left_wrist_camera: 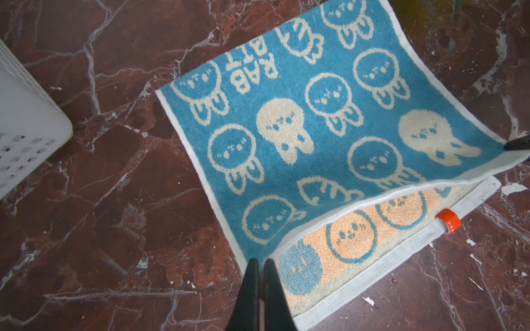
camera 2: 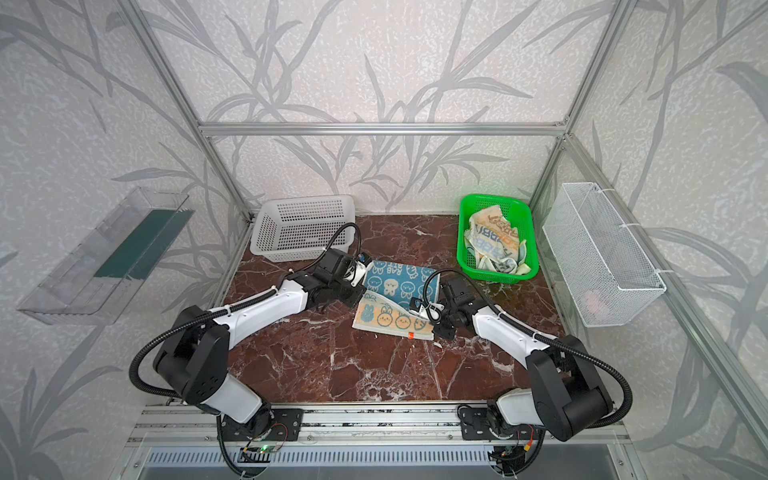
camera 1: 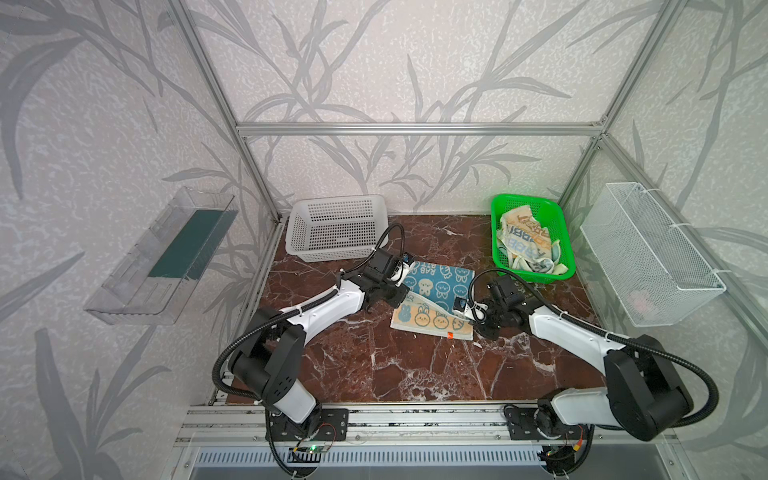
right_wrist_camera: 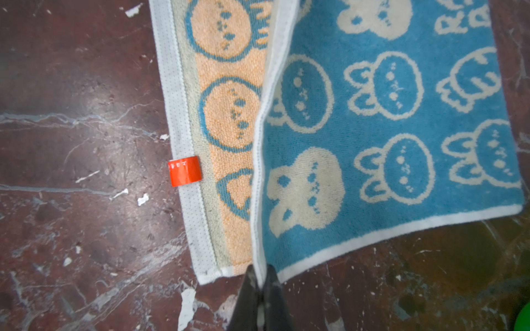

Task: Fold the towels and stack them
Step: 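Fold the far half of the towel toward the robot with both grippers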

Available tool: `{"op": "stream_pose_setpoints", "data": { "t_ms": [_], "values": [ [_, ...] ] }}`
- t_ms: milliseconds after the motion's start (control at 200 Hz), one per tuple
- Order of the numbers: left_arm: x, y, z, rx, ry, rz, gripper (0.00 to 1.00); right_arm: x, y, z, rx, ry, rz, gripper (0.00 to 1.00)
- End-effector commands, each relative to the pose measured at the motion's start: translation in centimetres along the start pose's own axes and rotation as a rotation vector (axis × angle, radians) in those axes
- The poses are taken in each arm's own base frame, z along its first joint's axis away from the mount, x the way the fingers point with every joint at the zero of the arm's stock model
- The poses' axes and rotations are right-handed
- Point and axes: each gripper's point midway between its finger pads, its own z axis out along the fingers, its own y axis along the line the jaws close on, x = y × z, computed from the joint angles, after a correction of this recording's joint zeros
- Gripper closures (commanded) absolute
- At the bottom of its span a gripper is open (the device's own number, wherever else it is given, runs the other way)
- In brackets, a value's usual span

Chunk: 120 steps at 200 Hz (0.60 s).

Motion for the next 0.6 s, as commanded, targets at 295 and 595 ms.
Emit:
{"op": "stream_pose_setpoints", "data": {
  "t_ms": [295, 595],
  "values": [
    [-2.5, 0.0, -2.5, -0.017, -0.048, -0.029, 1.0, -2.9, -1.7, -3.4, 0.087, -0.073, -0.068, 1.0],
    [-0.9, -0.1, -2.9, -0.017, -0.028, -0.054, 1.0, -2.7, 1.2, -2.8, -0.005, -0.084, -0.101, 1.0]
  ]
}}
